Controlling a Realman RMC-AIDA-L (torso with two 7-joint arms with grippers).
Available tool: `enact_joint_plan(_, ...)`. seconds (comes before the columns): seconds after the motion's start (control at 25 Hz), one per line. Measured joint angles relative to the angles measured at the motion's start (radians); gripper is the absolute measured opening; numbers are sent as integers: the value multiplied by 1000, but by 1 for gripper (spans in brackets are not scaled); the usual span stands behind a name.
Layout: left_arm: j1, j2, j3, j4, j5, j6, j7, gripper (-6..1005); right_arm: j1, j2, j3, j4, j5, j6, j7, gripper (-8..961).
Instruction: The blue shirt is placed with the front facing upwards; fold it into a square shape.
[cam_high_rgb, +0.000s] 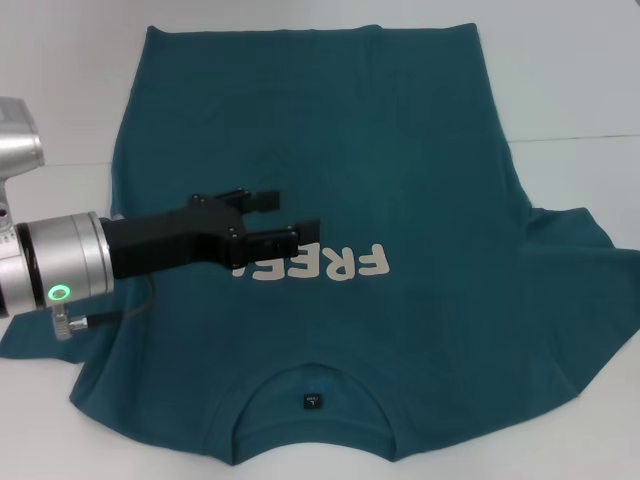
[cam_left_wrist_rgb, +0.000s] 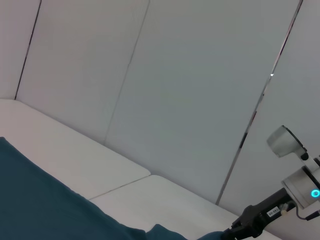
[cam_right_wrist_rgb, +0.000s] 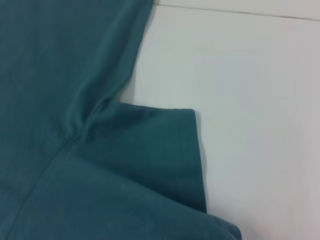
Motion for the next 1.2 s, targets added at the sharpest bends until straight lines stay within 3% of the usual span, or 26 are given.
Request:
enact_joint_plan(0.2,-1,-1,0,0,0,-6,-1,885,0,8,0,-28,7,-19,0,36)
enact_joint_plan(0.48,-3,-3,0,0,0,-8,-2,885,2,51,-5,-133,9,-65,-2,37)
enact_joint_plan(0.8,-1,-3,0,0,0,-9,-2,885,42,85,-32,-153,10,-87,-9,37)
enact_joint_plan(1.2,0,-2,0,0,-2,-8,-8,886,101,93,-102,-147,64,-72,-6,38)
